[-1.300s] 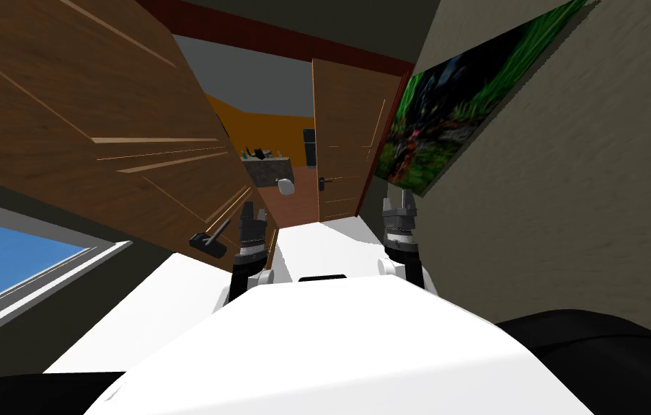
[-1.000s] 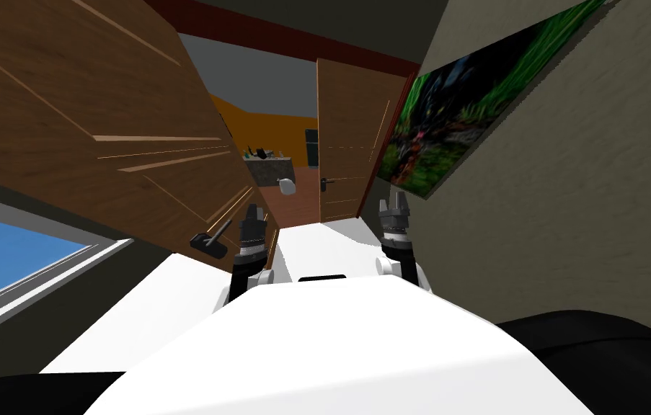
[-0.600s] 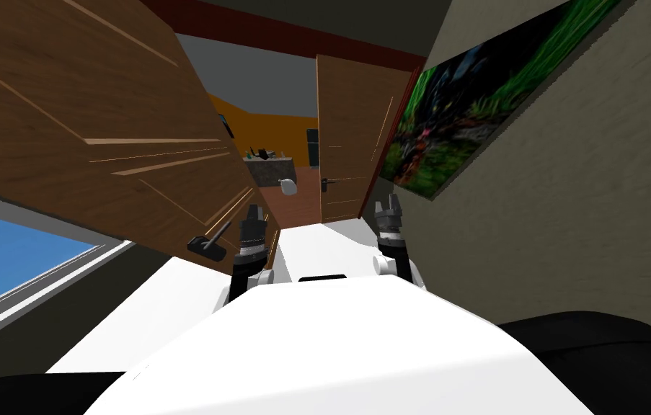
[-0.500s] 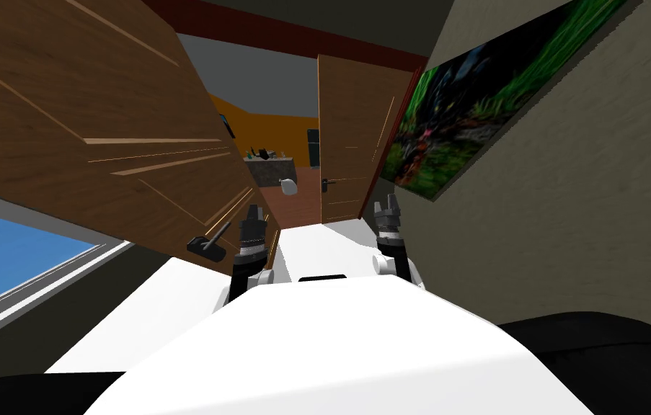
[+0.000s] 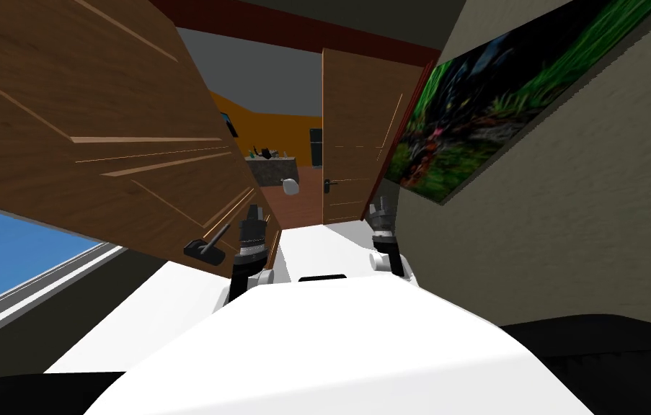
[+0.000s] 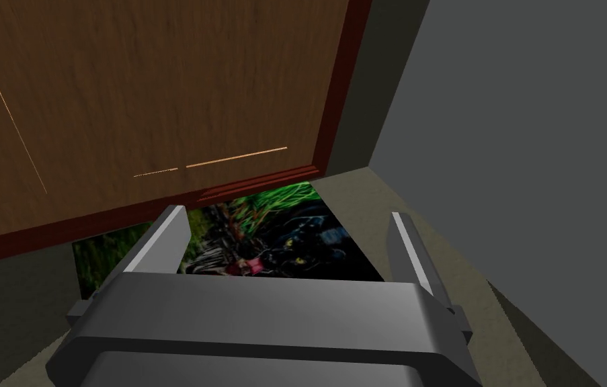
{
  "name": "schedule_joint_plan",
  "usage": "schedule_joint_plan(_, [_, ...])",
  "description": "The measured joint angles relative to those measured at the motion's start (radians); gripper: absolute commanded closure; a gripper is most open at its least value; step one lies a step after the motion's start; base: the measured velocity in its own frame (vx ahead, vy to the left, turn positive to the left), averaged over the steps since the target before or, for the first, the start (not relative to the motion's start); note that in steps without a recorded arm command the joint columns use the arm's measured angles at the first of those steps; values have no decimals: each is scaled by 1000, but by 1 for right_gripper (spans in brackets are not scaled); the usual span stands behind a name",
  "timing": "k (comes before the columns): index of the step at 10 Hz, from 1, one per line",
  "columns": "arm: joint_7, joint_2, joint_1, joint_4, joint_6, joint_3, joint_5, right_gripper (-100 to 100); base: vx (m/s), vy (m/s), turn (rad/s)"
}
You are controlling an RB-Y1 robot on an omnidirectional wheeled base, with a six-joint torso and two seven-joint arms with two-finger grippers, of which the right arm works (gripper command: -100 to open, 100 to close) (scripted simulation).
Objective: Pull the door open
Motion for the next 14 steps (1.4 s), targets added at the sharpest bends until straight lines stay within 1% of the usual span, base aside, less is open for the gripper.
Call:
schedule_joint_plan(1, [1,-6,-25,27,6,-1,-5,-100,55,0,28])
schedule_joint_plan(2, [1,-7,-32,45,5,0,-7,-100,53,1,35])
schedule_joint_plan(3, [1,-12,-40,73,-4,0,-11,-100,76,2,69])
schedule_joint_plan(5, [1,-25,-84,143,-12,-2,-23,-100,94,-3,74])
schedule_joint_plan(6, [2,-30,-106,175,-12,-2,-29,-100,62,-4,39])
schedule_joint_plan(7, [0,-37,-111,193,-11,-2,-34,-100,56,4,41])
schedule_joint_plan(8, [0,-40,-123,222,-14,-1,-38,-100,44,6,25])
schedule_joint_plan(9, [0,-42,-130,241,-17,-1,-40,-100,60,3,39])
schedule_joint_plan(10, [-1,-49,-148,268,-16,-4,-46,-100,77,1,76])
schedule_joint_plan(11, [-3,-58,-174,306,-21,-7,-54,-100,54,-1,40])
schedule_joint_plan(12, [-5,-64,-184,329,-23,-9,-58,-100,54,-4,49])
schedule_joint_plan(14, [-2,-70,-213,383,-23,-5,-67,-100,73,-3,61])
